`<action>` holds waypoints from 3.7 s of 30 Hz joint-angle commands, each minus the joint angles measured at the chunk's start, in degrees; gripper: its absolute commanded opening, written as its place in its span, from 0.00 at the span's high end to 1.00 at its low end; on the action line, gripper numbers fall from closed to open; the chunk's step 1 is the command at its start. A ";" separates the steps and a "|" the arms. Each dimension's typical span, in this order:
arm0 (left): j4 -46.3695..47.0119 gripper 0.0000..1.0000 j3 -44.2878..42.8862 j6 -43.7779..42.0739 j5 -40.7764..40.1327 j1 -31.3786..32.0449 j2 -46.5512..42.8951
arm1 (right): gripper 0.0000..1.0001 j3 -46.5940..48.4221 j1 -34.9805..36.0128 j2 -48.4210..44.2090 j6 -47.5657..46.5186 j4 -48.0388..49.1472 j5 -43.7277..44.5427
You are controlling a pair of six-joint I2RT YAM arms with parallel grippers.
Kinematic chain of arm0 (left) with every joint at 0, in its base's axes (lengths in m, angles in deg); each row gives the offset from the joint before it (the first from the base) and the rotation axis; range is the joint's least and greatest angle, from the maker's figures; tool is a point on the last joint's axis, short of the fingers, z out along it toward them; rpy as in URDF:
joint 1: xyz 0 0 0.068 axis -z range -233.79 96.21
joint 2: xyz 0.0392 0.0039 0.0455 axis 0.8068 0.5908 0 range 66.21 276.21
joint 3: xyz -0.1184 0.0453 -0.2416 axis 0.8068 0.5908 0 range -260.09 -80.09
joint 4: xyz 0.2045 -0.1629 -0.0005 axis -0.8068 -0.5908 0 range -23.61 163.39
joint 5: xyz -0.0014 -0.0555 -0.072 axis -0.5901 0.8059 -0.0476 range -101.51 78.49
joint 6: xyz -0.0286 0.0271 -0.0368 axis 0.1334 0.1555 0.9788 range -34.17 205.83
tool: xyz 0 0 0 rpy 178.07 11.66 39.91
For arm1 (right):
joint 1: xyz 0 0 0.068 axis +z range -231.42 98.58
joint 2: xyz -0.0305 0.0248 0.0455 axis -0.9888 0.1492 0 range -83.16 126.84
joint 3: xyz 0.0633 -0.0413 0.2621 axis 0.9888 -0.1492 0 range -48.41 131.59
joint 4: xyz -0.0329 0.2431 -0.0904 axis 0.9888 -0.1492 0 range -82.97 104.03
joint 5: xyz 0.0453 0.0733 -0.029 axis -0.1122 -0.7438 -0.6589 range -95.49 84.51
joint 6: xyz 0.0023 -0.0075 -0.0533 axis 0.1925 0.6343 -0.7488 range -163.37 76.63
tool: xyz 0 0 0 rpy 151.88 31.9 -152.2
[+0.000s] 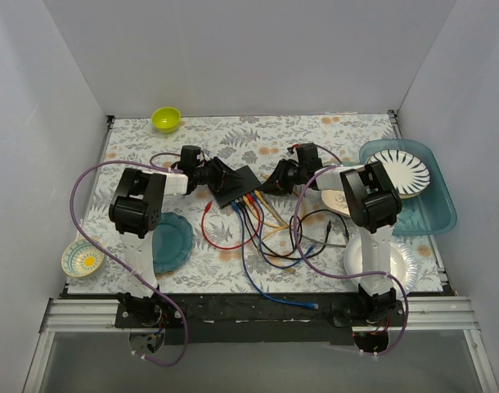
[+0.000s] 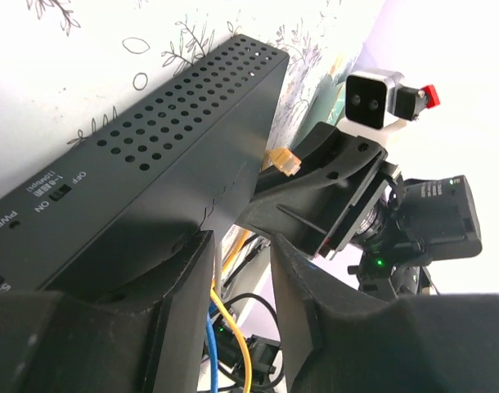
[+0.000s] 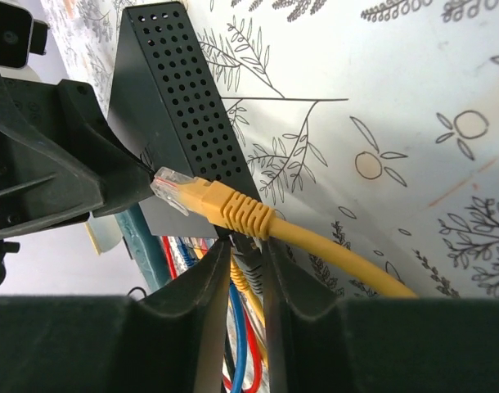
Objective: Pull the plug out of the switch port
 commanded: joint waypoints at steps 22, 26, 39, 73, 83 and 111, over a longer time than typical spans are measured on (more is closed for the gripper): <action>-1.49 0.66 6.87 -2.57 2.57 0.02 -2.08 | 0.99 -2.22 3.31 1.76 -3.77 -0.97 3.28; -0.34 0.66 8.10 -1.69 3.10 0.02 -3.13 | 0.99 -5.20 3.75 0.27 -3.94 -0.36 3.10; 6.16 0.65 6.61 2.62 8.29 3.27 -2.44 | 0.99 -10.75 3.75 -2.72 -5.52 0.00 3.19; 8.09 0.65 8.89 4.29 4.95 -0.24 -3.31 | 0.63 -9.53 -0.48 -14.85 -12.55 -5.01 7.94; 8.45 0.65 9.68 4.64 4.77 -0.24 -3.84 | 0.56 0.15 4.37 -5.36 -13.79 -6.86 2.66; 6.78 0.65 10.03 3.32 5.21 -0.24 -3.93 | 0.81 2.96 5.51 1.85 -9.48 -3.43 1.70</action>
